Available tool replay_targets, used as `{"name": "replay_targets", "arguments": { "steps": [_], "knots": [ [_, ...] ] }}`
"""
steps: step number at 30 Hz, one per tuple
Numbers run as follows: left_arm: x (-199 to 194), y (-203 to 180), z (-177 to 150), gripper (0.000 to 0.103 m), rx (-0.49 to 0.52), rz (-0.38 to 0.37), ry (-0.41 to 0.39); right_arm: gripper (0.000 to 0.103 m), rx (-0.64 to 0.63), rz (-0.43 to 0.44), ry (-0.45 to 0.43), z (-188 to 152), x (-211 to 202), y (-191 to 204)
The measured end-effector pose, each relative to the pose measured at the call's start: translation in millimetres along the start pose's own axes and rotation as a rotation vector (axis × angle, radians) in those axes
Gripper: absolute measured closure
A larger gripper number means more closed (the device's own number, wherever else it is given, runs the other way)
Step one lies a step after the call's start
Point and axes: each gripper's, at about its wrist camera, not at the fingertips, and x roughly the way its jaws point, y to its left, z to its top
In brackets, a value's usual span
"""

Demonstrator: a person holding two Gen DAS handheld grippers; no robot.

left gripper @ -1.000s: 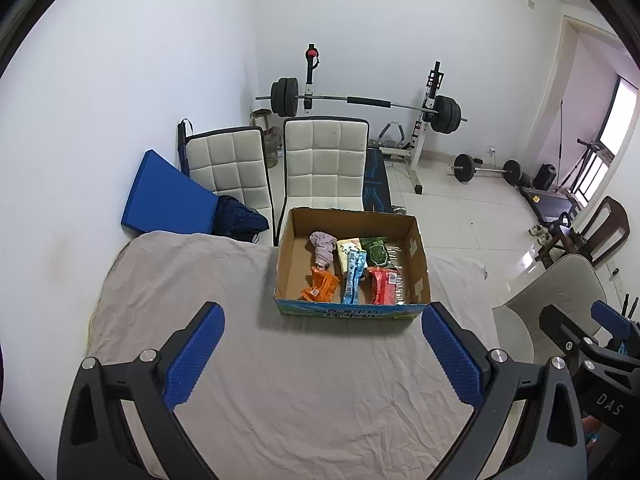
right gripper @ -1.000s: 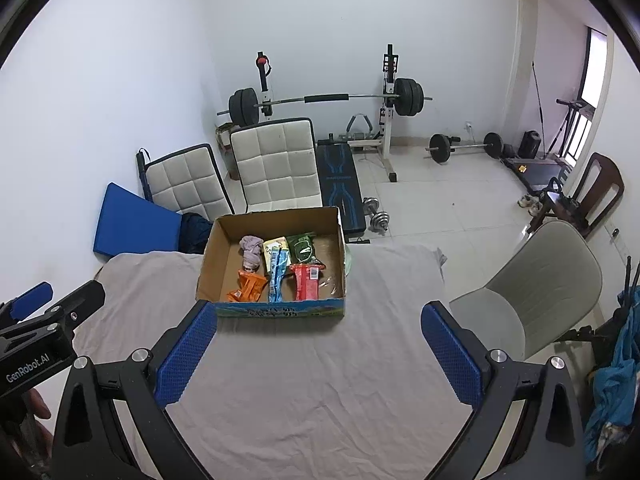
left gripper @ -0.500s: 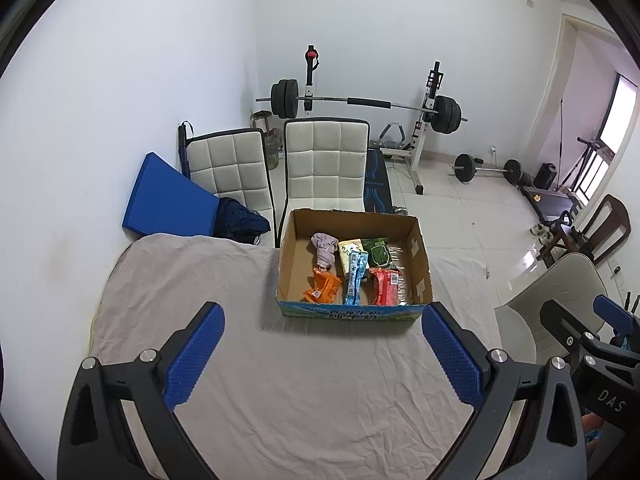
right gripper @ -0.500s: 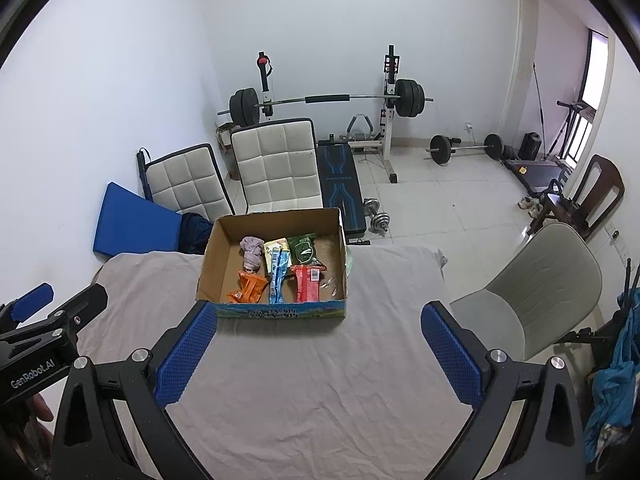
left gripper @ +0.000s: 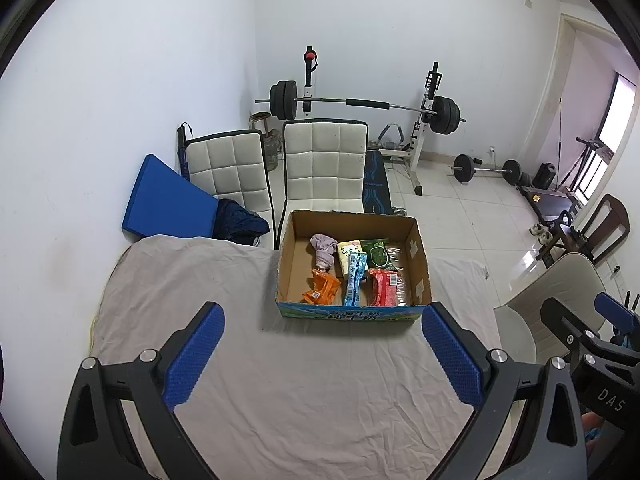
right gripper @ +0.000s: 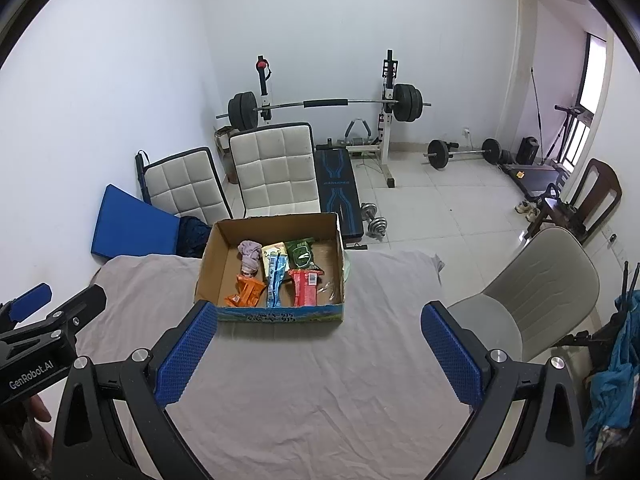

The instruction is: Organize soft objects

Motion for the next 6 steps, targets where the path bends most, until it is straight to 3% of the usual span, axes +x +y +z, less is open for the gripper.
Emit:
{"name": "replay_targets", "arguments": {
  "steps": [6],
  "knots": [
    [0.2,-0.1,0.7,0.002,0.000,-0.001,-0.005,0.000,0.003,0.001,0.002,-0.7,0.3,-0.2]
  ]
}}
